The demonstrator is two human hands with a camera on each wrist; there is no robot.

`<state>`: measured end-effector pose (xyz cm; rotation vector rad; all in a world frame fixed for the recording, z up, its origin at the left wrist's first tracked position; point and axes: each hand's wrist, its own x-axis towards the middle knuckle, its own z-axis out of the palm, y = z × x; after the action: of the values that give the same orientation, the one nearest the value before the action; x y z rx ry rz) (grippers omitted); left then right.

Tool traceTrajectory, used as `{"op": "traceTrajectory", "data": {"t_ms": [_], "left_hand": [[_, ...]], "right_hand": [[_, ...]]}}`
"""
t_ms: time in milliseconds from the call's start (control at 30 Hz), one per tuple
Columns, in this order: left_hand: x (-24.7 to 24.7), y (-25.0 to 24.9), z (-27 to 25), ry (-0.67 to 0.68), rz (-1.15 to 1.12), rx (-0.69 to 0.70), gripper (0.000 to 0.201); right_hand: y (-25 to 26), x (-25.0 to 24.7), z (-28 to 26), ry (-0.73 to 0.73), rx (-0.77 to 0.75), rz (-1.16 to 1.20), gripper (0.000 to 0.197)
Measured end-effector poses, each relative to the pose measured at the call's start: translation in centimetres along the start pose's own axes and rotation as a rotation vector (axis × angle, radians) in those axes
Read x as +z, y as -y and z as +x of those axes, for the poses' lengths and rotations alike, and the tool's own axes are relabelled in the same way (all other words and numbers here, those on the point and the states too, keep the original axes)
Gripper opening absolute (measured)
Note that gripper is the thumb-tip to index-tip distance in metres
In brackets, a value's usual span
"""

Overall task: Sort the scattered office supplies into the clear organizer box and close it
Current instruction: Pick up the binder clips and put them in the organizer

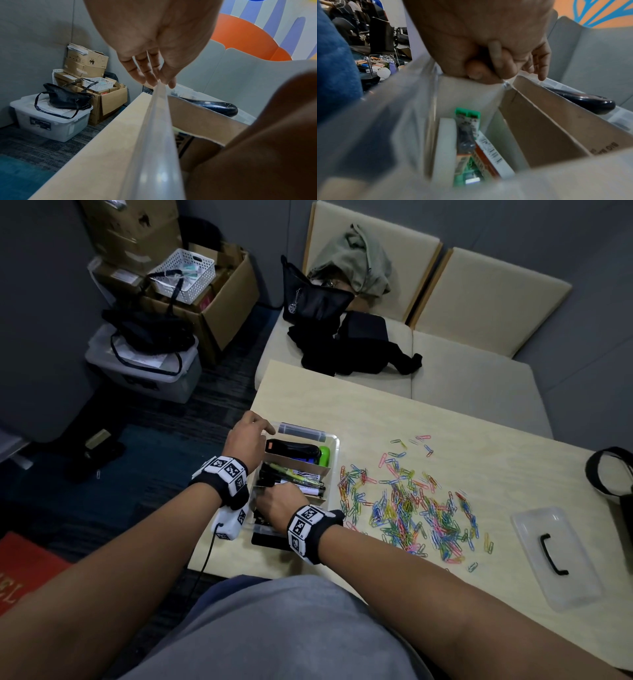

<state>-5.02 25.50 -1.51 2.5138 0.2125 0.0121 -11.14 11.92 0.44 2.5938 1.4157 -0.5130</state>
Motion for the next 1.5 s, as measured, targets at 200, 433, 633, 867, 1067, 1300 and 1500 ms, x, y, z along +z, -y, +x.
{"op": "traceTrajectory", "data": {"t_ms": [200,433,633,867,1067,1300,1500], "left_hand": [[0.1,-0.1,-0.2,-0.025,0.016,0.004,0.026],[0.5,-0.5,-0.5,-0.041,0.099,0.002,0.030],[1.3,-2.0,-0.9,-0.094,0.183,-0.065,0.028],[3.2,-5.5,-1.5,-0.191,0.162,-0.084,0.015],[5.2,-11.0,-1.5,-0.197,0.132,0.026,0.017],[9.6,-18.4,-1.7,-0.073,0.063,0.194,0.020],[14.5,-22.9,-2.3,0.054,0.059,0.215,0.023]], "right_hand": [[-0.4,0.6,0.7,0.023,-0.027,-0.036,0.019],[-1.2,0.2,-0.5,-0.026,-0.042,0.083,0.027],[-2.1,0.2,-1.9,-0.042,0.003,0.330,0.027],[-6.1,0.2,-5.5,-0.247,0.069,0.585,0.024],[-11.7,1.5,-10.2,-0.426,0.286,0.687,0.019],[-17.0,5.1,-15.3,-0.428,0.509,0.731,0.017],[-20.4,9.5,-19.6,-0.370,0.666,0.683,0.017]]}}
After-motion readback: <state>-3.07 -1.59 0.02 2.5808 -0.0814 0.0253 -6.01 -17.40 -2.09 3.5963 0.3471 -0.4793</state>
